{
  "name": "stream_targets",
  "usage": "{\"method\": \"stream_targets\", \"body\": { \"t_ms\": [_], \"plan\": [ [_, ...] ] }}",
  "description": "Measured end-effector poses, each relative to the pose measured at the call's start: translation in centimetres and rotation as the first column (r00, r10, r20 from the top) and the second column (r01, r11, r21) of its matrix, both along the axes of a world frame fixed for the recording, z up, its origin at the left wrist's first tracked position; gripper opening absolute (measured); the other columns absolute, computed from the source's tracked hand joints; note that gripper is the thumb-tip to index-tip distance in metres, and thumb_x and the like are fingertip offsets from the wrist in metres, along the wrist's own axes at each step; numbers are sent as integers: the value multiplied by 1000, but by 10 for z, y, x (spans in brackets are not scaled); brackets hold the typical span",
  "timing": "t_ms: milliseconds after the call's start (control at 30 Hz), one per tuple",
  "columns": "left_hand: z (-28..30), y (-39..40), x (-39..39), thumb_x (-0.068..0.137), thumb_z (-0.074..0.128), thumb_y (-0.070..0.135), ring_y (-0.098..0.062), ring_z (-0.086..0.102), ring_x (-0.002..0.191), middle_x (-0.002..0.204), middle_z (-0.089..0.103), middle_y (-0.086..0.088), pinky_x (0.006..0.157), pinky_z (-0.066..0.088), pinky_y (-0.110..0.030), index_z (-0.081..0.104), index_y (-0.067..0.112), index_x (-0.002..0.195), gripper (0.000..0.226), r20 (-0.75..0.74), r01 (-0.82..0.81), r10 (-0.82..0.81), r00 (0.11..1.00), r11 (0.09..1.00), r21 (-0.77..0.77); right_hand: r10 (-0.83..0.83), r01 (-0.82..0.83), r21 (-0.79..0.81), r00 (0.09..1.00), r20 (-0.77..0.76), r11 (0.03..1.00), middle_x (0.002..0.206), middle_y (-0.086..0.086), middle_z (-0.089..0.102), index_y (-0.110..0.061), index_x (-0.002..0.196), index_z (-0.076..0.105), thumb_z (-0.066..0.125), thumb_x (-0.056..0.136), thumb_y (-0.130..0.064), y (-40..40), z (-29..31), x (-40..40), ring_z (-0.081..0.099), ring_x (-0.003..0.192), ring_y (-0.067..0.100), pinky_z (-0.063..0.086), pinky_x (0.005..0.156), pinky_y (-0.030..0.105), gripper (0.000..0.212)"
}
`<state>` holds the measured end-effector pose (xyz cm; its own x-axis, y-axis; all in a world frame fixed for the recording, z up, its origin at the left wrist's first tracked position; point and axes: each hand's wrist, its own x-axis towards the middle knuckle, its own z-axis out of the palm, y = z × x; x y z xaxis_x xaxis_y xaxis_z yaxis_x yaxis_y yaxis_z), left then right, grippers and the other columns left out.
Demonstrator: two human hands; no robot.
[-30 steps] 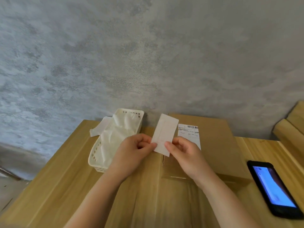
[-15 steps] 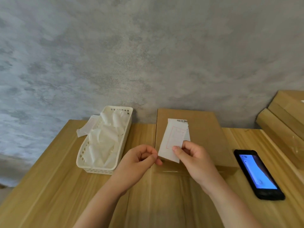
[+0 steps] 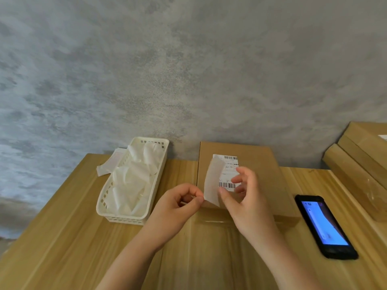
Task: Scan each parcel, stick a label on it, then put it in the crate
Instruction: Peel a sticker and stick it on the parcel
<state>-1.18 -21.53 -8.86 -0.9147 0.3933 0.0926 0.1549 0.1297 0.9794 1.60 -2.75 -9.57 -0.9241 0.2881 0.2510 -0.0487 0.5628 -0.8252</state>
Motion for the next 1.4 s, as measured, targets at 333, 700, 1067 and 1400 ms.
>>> {"method": "stream_targets", "body": {
  "t_ms": [333,700,1067,1400],
  "plan": [
    [-7,10,0,82,62,42,-18,62,83,90,66,3,76,53,-39,69,35,88,11,-186,-77,68,980,996,-42,324,-285,203,926,-195,937,92,-19,64,-27,97,65,60,91,-36,-7,8,11,63,94,5,50,78,22,12],
    [-5,4,-3,87,65,25,-13,62,85,88,66,9,73,51,-25,68,32,83,8,-233,-156,130,964,983,-96,311,-302,79,938,-155,950,80,-14,64,-28,81,63,59,93,-27,-7,11,-3,62,80,11,49,66,23,12],
    [4,-64,-15,92,58,12,-14,60,74,83,66,8,69,48,-28,66,20,82,15,-169,-451,426,889,881,-146,28,-22,-394,1000,10,919,85,6,70,-11,87,67,53,99,-12,19,4,-36,63,76,11,55,69,28,19],
    [10,-111,-14,79,43,30,-10,53,75,90,62,5,67,39,-30,54,19,75,16,-251,-560,506,825,791,-248,0,-2,-521,1000,-4,854,76,-9,69,-10,86,64,51,98,-6,18,1,-32,59,65,3,51,61,22,19]
  ]
}}
